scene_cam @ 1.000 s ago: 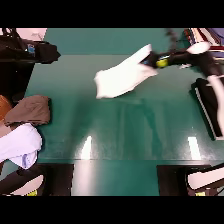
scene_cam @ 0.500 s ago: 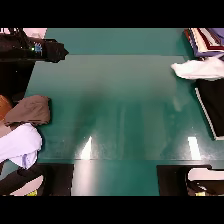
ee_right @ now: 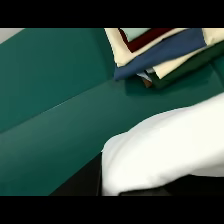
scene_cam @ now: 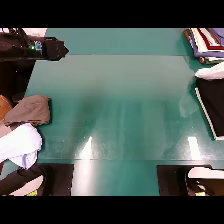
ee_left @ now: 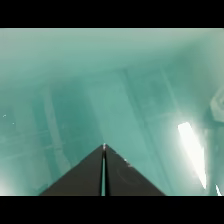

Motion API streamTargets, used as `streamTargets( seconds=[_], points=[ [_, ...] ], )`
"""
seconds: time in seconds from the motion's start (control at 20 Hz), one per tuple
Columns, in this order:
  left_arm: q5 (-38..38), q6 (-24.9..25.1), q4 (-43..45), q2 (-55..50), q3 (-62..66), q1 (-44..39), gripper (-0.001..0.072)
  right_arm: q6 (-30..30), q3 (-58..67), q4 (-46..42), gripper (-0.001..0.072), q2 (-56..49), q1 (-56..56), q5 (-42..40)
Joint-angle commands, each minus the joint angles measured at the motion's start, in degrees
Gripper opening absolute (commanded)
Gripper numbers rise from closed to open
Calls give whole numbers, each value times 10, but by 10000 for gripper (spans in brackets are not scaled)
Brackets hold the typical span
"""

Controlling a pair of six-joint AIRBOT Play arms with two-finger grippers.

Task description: Fold the shirts.

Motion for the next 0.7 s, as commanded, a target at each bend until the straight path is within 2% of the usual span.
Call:
streamTargets(
  seconds=[0.0, 0.15, 0.3, 0.65],
  points=[
    [0, 0, 0, 0, 0, 0, 30, 15, 66, -4, 18, 1, -11, 69],
    [-5, 0, 0, 0, 0, 0, 30, 26, 78, -5, 17, 3, -21, 131],
    [-9, 0, 0, 0, 0, 0, 31, 26, 19, -10, 17, 38, -45, 157],
    [-18, 12, 2, 0, 0, 0, 30, 52, -249, -206, 19, 192, -153, 181]
  ],
)
